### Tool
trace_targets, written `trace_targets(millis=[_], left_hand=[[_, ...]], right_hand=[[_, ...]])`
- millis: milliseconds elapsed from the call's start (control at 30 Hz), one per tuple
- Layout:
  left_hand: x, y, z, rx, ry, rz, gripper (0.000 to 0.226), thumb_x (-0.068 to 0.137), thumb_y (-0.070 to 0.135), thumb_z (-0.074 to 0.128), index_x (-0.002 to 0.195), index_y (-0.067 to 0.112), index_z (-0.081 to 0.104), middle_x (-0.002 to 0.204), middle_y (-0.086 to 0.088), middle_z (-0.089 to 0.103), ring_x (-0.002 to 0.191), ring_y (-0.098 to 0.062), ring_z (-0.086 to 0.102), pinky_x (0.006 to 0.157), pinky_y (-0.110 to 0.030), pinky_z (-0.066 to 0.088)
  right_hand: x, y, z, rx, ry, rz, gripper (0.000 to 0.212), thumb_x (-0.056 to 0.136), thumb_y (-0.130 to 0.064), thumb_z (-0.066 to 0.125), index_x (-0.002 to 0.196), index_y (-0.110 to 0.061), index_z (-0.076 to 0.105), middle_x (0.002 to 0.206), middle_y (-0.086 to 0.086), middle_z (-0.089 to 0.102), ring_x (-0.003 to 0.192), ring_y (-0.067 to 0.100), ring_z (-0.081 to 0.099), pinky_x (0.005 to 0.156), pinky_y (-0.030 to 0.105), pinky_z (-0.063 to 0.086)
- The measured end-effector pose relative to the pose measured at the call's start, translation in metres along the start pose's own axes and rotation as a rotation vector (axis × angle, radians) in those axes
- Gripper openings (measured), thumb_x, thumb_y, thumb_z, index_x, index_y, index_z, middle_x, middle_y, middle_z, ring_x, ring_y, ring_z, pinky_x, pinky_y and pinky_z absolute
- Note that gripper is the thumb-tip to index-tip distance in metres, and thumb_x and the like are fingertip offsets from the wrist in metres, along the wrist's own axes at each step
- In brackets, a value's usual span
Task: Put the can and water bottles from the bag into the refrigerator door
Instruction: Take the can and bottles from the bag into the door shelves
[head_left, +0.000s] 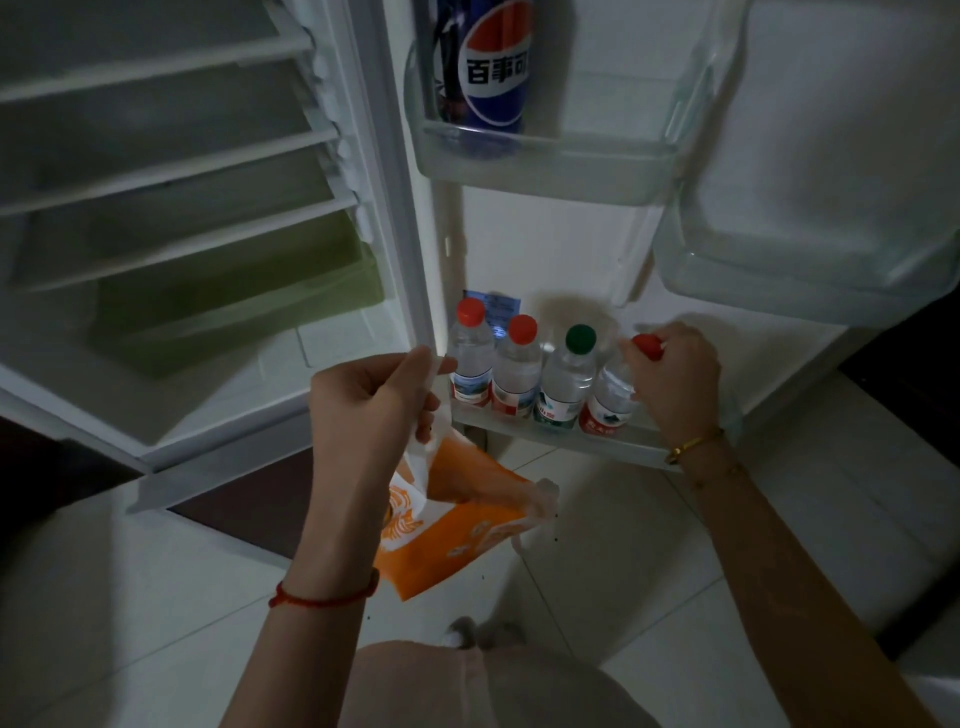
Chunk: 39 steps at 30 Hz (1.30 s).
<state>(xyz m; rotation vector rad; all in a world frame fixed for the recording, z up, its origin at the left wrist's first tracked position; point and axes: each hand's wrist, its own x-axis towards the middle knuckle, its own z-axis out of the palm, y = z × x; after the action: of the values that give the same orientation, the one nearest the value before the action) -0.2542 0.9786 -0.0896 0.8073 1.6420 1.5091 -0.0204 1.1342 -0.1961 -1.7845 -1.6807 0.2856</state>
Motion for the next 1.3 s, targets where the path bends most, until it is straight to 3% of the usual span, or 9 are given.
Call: trace_targets(millis=[200,300,467,600,667,767,900,1067,1300], left_hand=[[-0.003,0.004,0.009,-0.040,-0.050,0.007,0.029,0.093,0.017,0.061,0.072,0.017,0.081,0.049,-0.001,0.056,0.047,-0.015,0.046,0.059,-0.034,0.045],[-0.003,0.007,0.012,-0.057,-0.070,0.022,0.030,0.094,0.016,0.061,0.071,0.016,0.080,0.050,-0.004,0.056,0.045,-0.015,0.046,0.057,-0.034,0.043],[-0.005,0.013,0.014,-0.047,-0.096,0.062,0.029,0.094,0.016,0.061,0.072,0.018,0.080,0.046,-0.001,0.056,0.041,-0.011,0.046,0.045,-0.022,0.041],[-0.008,0.013,0.014,-0.060,-0.128,0.069,0.027,0.093,0.016,0.062,0.075,0.014,0.081,0.046,-0.003,0.056,0.044,-0.014,0.047,0.047,-0.026,0.040],[-0.009,0.012,0.013,-0.052,-0.136,0.070,0.025,0.093,0.016,0.062,0.077,0.012,0.081,0.043,-0.001,0.053,0.042,-0.014,0.045,0.048,-0.028,0.038],[-0.011,0.012,0.012,-0.055,-0.143,0.053,0.025,0.093,0.016,0.063,0.077,0.012,0.081,0.043,-0.001,0.052,0.040,-0.014,0.043,0.049,-0.027,0.037],[-0.013,0.013,0.010,-0.040,-0.165,0.054,0.025,0.093,0.017,0.064,0.075,0.010,0.080,0.060,-0.026,0.062,0.041,-0.014,0.045,0.046,-0.027,0.038],[-0.015,0.013,0.003,-0.034,-0.166,0.050,0.024,0.093,0.017,0.063,0.079,0.006,0.080,0.059,-0.022,0.061,0.043,-0.016,0.045,0.044,-0.024,0.038],[-0.014,0.015,-0.011,-0.023,-0.125,0.057,0.024,0.093,0.018,0.063,0.082,0.004,0.079,0.054,-0.009,0.061,0.044,-0.014,0.048,0.045,-0.025,0.040]], right_hand=[[-0.005,-0.006,-0.007,-0.090,0.017,0.021,0.058,0.088,-0.047,0.062,0.117,0.001,0.047,0.102,0.018,0.065,0.086,0.031,0.065,0.070,0.034,0.052],[-0.039,-0.007,-0.005,-0.065,0.026,-0.041,0.035,0.093,-0.042,0.056,0.092,-0.007,0.052,0.071,0.007,0.057,0.060,0.019,0.052,0.052,0.025,0.041],[-0.088,0.019,0.036,-0.077,-0.683,0.214,0.033,0.093,-0.025,0.053,0.066,-0.006,0.058,0.063,0.006,0.051,0.058,0.018,0.047,0.053,0.026,0.034],[-0.106,0.026,0.063,0.072,-0.995,0.524,0.027,0.093,-0.024,0.050,0.101,-0.003,0.064,0.094,0.011,0.062,0.075,0.018,0.056,0.071,0.030,0.047],[-0.114,0.028,0.070,0.088,-1.035,0.571,0.028,0.096,-0.025,0.047,0.112,-0.006,0.058,0.099,0.011,0.058,0.082,0.021,0.054,0.072,0.031,0.047],[-0.128,0.034,0.081,0.151,-1.070,0.634,0.026,0.098,-0.034,0.044,0.104,-0.012,0.055,0.084,0.004,0.057,0.064,0.012,0.051,0.058,0.022,0.043],[-0.137,0.037,0.095,0.148,-1.054,0.662,0.021,0.097,-0.033,0.049,0.091,-0.015,0.057,0.071,-0.001,0.059,0.039,0.003,0.052,0.040,0.012,0.038],[-0.146,0.042,0.109,0.199,-1.022,0.692,0.038,0.090,-0.031,0.060,0.124,-0.013,0.057,0.078,0.010,0.058,0.048,0.010,0.043,0.042,0.018,0.034],[-0.154,0.031,0.117,0.086,-0.930,0.528,0.052,0.086,-0.030,0.068,0.123,0.006,0.058,0.069,0.007,0.052,0.051,0.010,0.040,0.048,0.020,0.032]])
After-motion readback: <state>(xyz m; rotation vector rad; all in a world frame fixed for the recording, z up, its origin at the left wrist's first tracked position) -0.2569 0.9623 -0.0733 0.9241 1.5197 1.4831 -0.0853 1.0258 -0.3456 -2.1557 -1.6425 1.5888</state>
